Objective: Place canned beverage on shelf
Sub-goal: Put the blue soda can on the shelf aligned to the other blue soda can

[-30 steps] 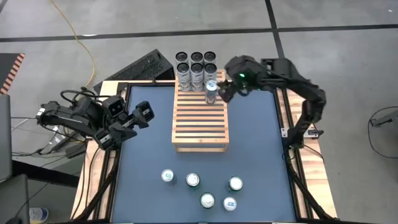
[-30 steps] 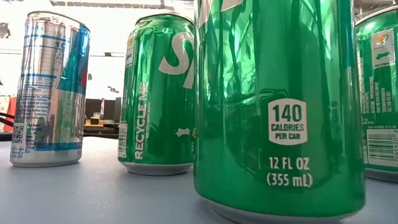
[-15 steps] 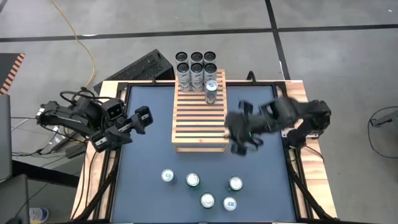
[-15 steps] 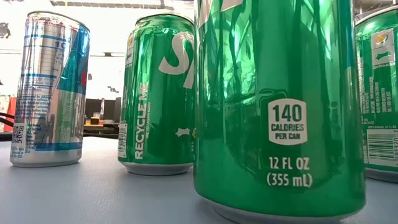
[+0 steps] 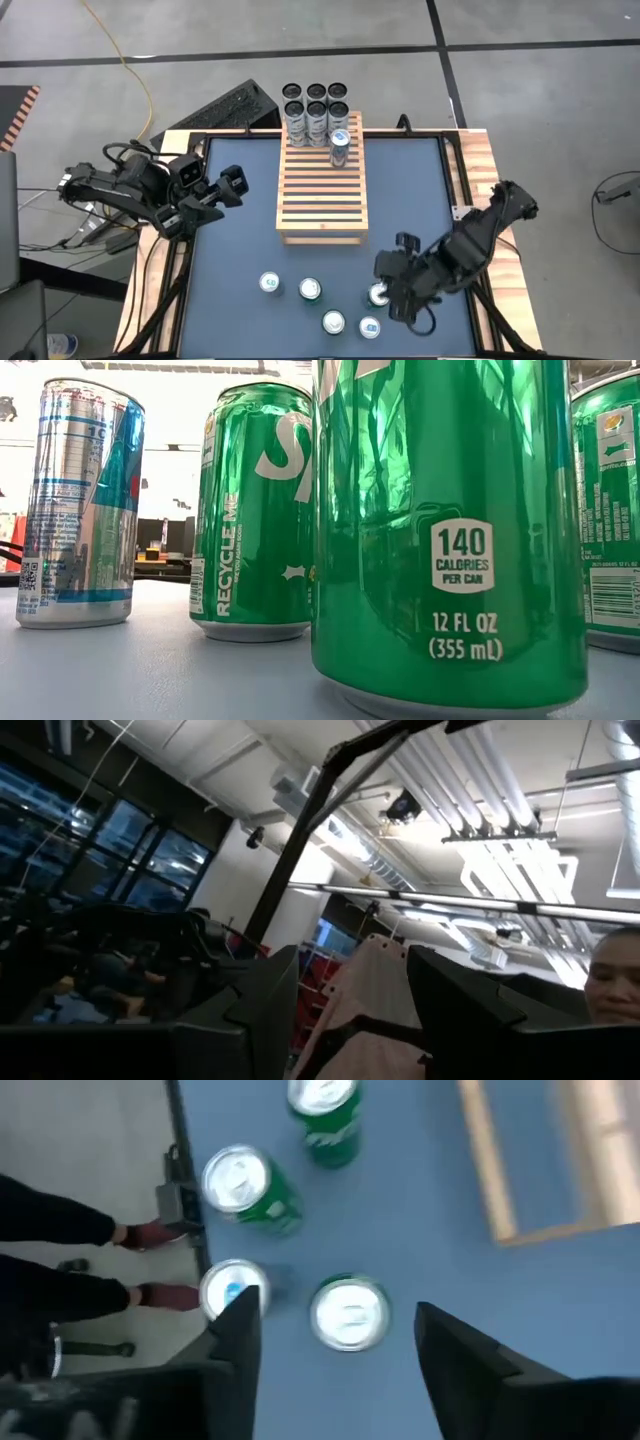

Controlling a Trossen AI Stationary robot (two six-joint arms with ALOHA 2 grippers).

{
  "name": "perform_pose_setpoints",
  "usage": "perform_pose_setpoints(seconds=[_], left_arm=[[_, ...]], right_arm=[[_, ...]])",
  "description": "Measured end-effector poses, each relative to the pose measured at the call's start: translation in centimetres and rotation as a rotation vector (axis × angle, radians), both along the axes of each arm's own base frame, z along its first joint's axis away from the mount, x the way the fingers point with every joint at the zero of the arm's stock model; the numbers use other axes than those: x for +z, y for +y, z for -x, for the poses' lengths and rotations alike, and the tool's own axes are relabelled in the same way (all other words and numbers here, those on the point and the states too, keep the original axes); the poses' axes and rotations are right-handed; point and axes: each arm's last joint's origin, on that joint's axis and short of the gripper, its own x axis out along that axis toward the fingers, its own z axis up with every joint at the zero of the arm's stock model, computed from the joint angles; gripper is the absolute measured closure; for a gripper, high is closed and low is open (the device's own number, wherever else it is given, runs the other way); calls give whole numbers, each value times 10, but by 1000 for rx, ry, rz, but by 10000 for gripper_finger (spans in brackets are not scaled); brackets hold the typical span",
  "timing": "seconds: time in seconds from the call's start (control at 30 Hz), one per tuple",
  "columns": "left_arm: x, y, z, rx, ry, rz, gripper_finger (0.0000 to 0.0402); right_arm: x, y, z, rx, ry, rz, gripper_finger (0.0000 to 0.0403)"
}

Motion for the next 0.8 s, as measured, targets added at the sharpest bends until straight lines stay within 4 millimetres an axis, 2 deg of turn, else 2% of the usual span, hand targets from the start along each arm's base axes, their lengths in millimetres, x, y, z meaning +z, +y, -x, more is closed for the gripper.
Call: perform_pose_setpoints(seconds=[0.17,0.3,0.43,0.7,0.8], left_arm=[[-4,-1,-3,18,39,-42,223],[-7,-1,-5,33,70,-42,223],[-9,-1,-7,58,106,-45,223],[-10,-1,-7,58,107,-44,223],[-10,-1,-7,56,111,-43,223]], right_arm=[[-18,28,-5,50,-66,-107,140],[-26,41,-9,85,-126,-155,107],[-34,44,-11,90,-132,-155,97],[-79,67,-31,232,11,-109,96],[-96,72,-35,232,83,-60,96]])
